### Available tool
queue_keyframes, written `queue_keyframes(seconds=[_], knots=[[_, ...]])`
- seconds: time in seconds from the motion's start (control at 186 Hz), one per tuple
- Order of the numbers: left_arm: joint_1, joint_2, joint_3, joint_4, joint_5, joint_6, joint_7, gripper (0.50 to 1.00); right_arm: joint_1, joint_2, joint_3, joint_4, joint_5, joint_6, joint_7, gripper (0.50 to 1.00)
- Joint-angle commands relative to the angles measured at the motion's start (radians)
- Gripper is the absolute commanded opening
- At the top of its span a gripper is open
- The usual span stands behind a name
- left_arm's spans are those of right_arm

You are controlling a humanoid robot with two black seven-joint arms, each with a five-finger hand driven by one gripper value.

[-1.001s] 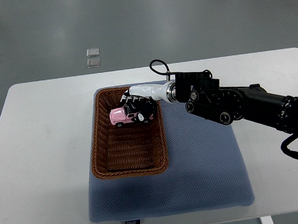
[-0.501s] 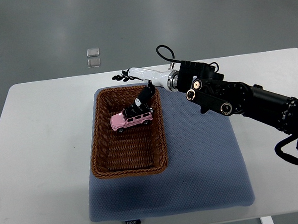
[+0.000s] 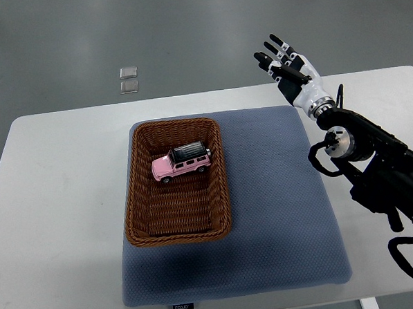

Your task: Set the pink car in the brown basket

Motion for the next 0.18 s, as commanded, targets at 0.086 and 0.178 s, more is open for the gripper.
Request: queue_keyframes(seconds=[0.086,0.178], knots=[[0.0,0.0,0.0,0.002,0.0,0.0,0.0,1.0,-0.028,0.001,0.013,-0.076,0.234,0.059,-0.001,0.905],[0.0,0.0,0.0,0.002,0.0,0.0,0.0,1.0,-0.036,-0.001,0.012,-0.082,0.237,0.112,-0.001,0.905]])
